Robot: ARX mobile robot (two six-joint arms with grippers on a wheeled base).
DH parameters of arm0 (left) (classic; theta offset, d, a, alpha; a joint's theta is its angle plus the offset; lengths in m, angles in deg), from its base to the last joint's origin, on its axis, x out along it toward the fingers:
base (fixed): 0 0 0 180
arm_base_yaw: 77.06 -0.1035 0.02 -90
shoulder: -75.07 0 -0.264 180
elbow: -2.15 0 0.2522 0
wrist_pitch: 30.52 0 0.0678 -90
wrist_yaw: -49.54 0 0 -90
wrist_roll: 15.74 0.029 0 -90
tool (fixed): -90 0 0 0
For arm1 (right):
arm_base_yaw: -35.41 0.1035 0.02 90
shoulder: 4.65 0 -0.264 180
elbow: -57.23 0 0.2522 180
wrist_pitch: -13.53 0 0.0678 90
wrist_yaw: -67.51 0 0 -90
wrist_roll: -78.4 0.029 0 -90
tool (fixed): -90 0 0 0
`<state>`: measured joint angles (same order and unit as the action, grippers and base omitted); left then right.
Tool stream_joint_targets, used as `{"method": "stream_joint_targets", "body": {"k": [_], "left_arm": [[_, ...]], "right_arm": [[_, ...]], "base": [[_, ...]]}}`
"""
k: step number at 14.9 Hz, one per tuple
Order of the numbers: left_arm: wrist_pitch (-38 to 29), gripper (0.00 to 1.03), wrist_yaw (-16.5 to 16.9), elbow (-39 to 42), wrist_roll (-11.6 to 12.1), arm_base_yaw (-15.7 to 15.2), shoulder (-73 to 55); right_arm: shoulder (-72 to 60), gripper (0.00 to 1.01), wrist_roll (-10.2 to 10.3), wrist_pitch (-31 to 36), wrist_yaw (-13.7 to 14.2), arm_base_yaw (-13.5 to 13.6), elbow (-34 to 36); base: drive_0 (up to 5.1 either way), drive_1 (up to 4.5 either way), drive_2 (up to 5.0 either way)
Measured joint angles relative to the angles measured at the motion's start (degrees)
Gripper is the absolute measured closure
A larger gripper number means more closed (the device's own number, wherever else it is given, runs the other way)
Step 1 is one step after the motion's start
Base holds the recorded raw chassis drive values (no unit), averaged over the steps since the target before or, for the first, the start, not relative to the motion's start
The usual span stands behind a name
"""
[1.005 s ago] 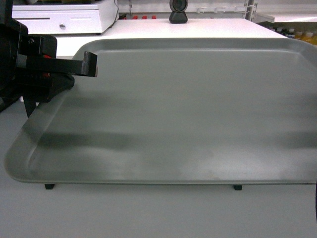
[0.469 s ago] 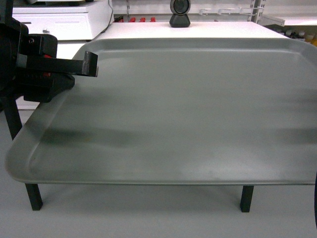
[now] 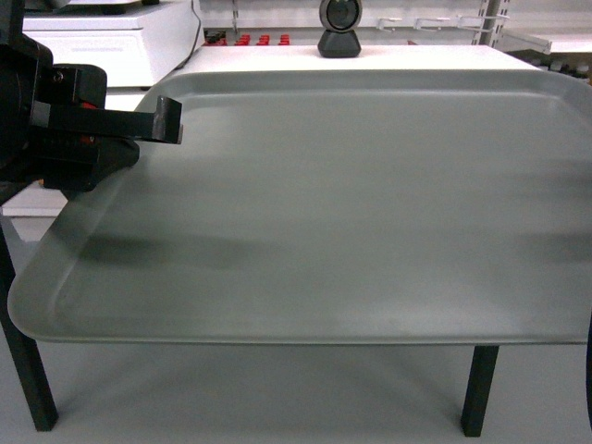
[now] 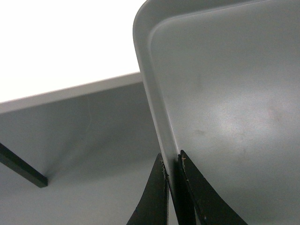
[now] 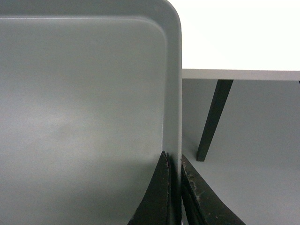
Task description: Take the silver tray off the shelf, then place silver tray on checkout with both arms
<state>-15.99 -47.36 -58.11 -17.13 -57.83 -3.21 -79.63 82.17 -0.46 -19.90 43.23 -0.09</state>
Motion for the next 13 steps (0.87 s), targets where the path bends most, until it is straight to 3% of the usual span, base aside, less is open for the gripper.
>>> {"method": "stream_joint_targets", "body": {"k": [13], "left_arm": [[0.2, 0.99, 0.0, 0.0, 0.1, 0.0, 0.0]], "right_arm": [[0.0, 0.98, -0.2, -0.5, 0.0, 0.0, 0.0]], "base": [[-0.1, 4.26, -4.4]]}}
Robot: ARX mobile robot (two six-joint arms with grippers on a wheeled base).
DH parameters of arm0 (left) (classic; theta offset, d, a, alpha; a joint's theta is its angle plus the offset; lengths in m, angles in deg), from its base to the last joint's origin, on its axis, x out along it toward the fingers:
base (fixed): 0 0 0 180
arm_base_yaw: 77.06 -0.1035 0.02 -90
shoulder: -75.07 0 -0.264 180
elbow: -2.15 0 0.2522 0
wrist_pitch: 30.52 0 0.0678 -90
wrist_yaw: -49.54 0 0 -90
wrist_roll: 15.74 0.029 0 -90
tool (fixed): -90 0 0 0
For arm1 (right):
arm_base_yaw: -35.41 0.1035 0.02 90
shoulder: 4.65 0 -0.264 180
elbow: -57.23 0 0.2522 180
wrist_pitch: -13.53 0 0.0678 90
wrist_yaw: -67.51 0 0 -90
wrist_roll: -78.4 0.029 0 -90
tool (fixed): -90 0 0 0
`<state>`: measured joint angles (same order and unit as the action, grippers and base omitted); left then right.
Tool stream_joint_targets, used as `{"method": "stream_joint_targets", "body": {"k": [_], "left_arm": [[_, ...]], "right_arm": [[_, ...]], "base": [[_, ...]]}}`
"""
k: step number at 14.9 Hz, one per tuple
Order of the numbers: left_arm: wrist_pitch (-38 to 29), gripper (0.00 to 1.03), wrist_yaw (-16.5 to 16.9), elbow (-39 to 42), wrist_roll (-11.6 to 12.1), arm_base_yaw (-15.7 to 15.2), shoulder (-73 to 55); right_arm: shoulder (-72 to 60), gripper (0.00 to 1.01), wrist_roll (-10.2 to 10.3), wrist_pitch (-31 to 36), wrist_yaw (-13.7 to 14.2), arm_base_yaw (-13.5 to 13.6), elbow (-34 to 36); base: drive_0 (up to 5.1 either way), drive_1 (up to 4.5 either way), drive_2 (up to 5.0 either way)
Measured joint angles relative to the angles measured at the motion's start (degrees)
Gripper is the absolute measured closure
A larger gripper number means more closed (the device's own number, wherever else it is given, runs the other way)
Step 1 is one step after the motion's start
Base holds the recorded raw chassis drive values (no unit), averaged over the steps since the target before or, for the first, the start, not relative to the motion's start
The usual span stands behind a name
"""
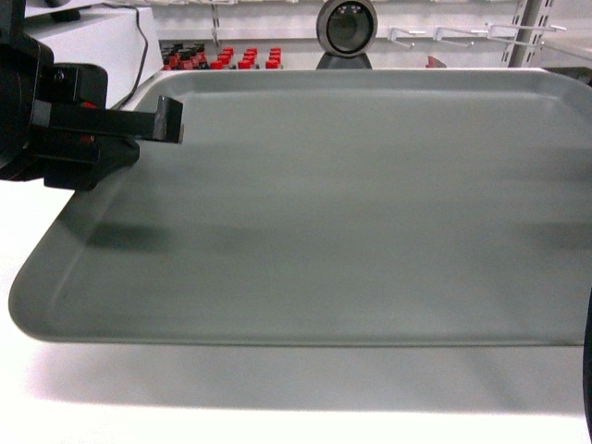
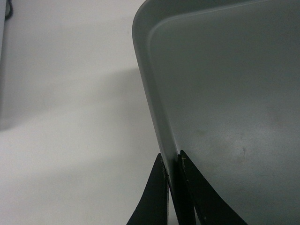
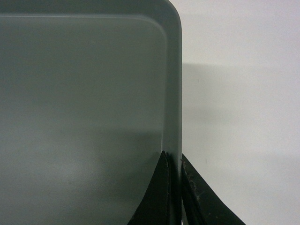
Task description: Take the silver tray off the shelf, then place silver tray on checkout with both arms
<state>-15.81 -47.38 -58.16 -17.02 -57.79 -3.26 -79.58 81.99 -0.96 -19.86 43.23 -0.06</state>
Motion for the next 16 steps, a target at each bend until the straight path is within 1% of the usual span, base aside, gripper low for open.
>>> {"method": "stream_joint_targets", "body": {"k": [3, 16], "left_arm": [[-0.3, 0.99, 0.0, 0.0, 0.0, 0.0, 0.0], [-0.3, 0.99, 0.1, 0.0, 0.0, -0.1, -0.1]], "right_arm": [[0.0, 0.98, 0.0, 0.3, 0.0, 0.0, 0.0], [-0.2, 0.98, 0.0, 0.3, 0.0, 0.0, 0.0]], "base": [[0.1, 4.14, -4.0], [0.0, 0.0, 0.0]]}}
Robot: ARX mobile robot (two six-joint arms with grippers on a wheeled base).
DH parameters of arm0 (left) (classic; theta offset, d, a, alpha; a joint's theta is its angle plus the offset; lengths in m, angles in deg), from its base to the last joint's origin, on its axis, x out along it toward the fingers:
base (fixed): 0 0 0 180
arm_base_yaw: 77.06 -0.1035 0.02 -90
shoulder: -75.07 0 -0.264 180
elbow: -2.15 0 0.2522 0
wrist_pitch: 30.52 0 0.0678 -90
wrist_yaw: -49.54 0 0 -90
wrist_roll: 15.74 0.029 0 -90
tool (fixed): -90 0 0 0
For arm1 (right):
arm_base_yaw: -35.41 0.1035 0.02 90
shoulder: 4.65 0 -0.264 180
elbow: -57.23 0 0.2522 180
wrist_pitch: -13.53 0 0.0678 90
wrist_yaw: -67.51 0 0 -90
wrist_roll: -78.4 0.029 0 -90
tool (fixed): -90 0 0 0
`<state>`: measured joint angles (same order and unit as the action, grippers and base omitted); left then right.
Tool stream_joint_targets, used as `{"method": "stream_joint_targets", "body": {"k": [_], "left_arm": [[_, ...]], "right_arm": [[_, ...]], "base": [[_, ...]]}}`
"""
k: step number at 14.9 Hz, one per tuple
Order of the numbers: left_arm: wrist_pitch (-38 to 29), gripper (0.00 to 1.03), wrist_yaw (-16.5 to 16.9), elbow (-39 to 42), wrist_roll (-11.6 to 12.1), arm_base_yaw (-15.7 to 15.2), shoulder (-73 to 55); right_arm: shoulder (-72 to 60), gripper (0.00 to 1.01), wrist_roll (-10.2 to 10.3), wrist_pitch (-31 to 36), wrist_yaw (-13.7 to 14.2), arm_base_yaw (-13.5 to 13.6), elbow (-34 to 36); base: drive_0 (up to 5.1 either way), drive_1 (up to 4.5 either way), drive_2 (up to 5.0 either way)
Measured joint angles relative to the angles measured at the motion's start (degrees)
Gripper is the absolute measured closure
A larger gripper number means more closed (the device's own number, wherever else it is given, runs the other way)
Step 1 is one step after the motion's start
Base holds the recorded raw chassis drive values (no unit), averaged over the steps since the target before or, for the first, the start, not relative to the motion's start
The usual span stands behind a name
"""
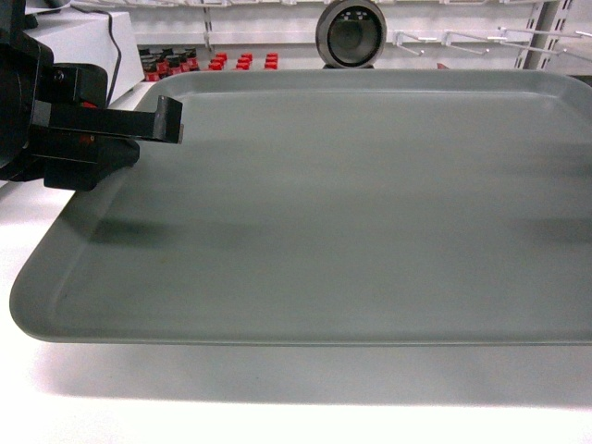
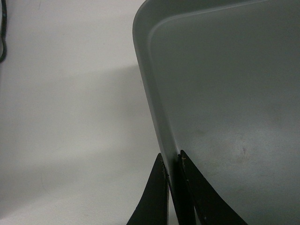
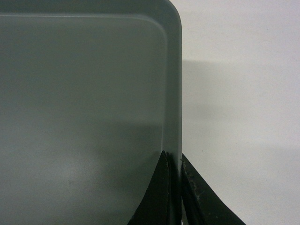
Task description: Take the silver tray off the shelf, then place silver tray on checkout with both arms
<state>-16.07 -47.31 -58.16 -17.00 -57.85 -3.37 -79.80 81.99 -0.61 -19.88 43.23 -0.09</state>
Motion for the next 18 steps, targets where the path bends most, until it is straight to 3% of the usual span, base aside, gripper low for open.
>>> {"method": "stream_joint_targets", "body": {"k": [5, 6, 7, 8, 11, 18], "left_arm": [[0.0, 0.99, 0.0, 0.0, 0.0, 0.0, 0.0], [-0.2, 0.99, -0.6, 0.0, 0.0, 0.0, 0.0], [-6.5, 1.0, -14.4, 0.3, -6.6, 3.1, -1.5], [-8.5, 1.0, -15.6, -1.2, -8.7, 3.1, -9.8], [-7.6, 1.0, -16.8, -4.9, -9.8, 3.4, -16.5], [-6.9, 1.0, -16.9, -5.6, -10.2, 3.2, -17.1]], "right_arm": [[0.0, 0.98, 0.0, 0.0, 0.0, 0.0, 0.0], [-0.2, 0.98, 0.6, 10.2, -3.7, -0.9, 3.0], [-6.6, 0.98, 1.3, 15.2, -9.2, -3.5, 3.9], [-14.6, 0.98, 1.3, 12.6, -10.5, -4.6, -1.0], [-19.8, 0.98, -2.3, 11.7, -9.0, -4.9, -6.0], [-20.3, 0.98, -3.5, 9.3, -8.1, -4.4, -7.6]], "base": [[0.0, 0.0, 0.0], [0.0, 0.0, 0.0], [0.0, 0.0, 0.0], [0.0, 0.0, 0.0], [0.0, 0.0, 0.0], [0.0, 0.0, 0.0]]}}
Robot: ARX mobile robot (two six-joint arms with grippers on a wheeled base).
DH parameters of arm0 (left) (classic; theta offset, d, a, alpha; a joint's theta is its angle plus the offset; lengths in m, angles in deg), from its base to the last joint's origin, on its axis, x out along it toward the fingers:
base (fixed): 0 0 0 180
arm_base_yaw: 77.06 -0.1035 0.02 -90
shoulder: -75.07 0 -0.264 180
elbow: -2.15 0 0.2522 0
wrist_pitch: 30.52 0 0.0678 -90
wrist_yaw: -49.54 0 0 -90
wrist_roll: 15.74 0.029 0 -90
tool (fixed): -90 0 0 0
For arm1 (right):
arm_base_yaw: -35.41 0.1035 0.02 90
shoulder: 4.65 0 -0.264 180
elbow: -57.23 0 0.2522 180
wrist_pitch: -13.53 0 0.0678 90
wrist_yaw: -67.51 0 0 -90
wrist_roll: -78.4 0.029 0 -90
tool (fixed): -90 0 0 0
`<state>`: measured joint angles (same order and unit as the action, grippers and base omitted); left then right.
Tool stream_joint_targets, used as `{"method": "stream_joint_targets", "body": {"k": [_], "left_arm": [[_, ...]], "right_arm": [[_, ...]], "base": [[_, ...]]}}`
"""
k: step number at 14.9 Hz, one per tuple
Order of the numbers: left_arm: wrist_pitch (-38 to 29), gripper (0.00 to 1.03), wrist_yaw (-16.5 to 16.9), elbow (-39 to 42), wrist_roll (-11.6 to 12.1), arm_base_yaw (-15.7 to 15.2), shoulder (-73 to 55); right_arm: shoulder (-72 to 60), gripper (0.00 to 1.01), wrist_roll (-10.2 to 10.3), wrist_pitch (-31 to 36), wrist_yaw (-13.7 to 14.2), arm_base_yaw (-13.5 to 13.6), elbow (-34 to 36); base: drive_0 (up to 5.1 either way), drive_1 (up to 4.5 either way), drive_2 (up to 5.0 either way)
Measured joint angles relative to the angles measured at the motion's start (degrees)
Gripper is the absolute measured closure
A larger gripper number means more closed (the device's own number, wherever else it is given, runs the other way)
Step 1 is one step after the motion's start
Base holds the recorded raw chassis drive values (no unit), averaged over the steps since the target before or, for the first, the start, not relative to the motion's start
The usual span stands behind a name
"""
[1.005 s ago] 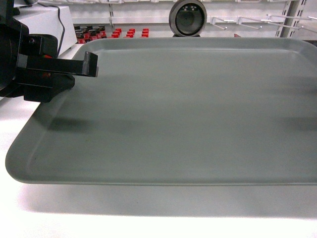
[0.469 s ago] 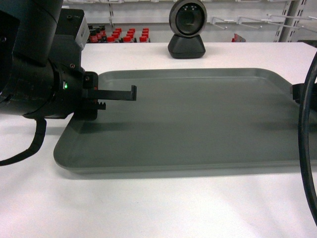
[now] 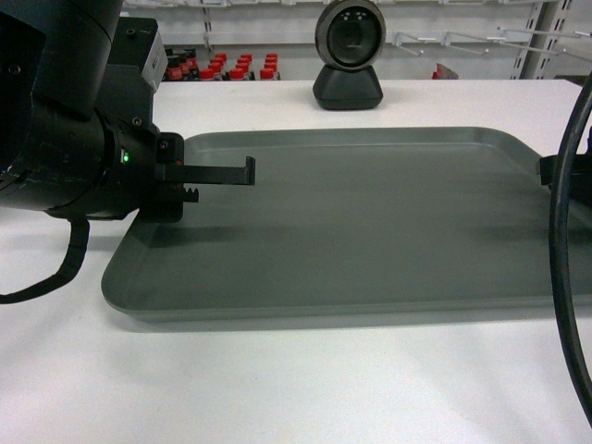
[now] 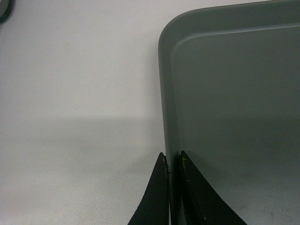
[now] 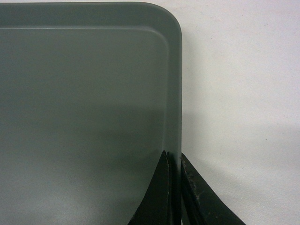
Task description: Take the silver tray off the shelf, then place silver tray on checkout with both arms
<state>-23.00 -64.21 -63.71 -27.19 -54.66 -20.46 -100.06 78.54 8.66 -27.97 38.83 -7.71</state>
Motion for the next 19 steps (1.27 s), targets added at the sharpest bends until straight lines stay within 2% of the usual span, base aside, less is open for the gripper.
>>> {"method": "stream_joint_targets", "body": {"k": [3, 5, 10, 11, 12, 14, 19], "left_arm": [[0.0, 1.0, -0.1, 0.0, 0.3, 0.0, 0.0], [-1.0, 1.0, -0.1, 0.0, 1.8, 0.0, 0.0], [-1.7, 1.0, 0.1, 0.0, 2.6, 0.0, 0.0], [-2.1, 0.94, 0.2, 0.0, 3.2, 0.0, 0.0], [-2.5, 0.85, -0.5, 0.0, 4.8, 0.0, -0.1], [-3.6, 0.68, -1.4, 0.0, 6.6, -0.6, -0.1], [-4.1, 0.28, -2.1, 0.0, 7.5, -1.1, 0.0]], "right_arm": [[0.0, 0.98, 0.0, -0.2, 0.1, 0.1, 0.0], [0.0, 0.98, -0.2, -2.5, 2.1, 0.7, -1.0], [0.0, 0.98, 0.0, -2.4, 2.3, 0.7, -1.0], [0.0, 0.98, 0.1, -2.4, 2.3, 0.7, -1.0], [0.0, 0.89, -1.0, -2.0, 2.8, 0.7, -1.0], [0.0, 0.73, -2.7, -1.7, 4.0, 0.6, -1.0], [0.0, 0.33, -3.2, -1.8, 4.6, 0.6, -1.1]], "base": [[0.0, 0.0, 0.0], [0.0, 0.0, 0.0], [0.0, 0.0, 0.0], [0.0, 0.0, 0.0], [0.0, 0.0, 0.0], [0.0, 0.0, 0.0], [0.0, 0.0, 0.0]]}}
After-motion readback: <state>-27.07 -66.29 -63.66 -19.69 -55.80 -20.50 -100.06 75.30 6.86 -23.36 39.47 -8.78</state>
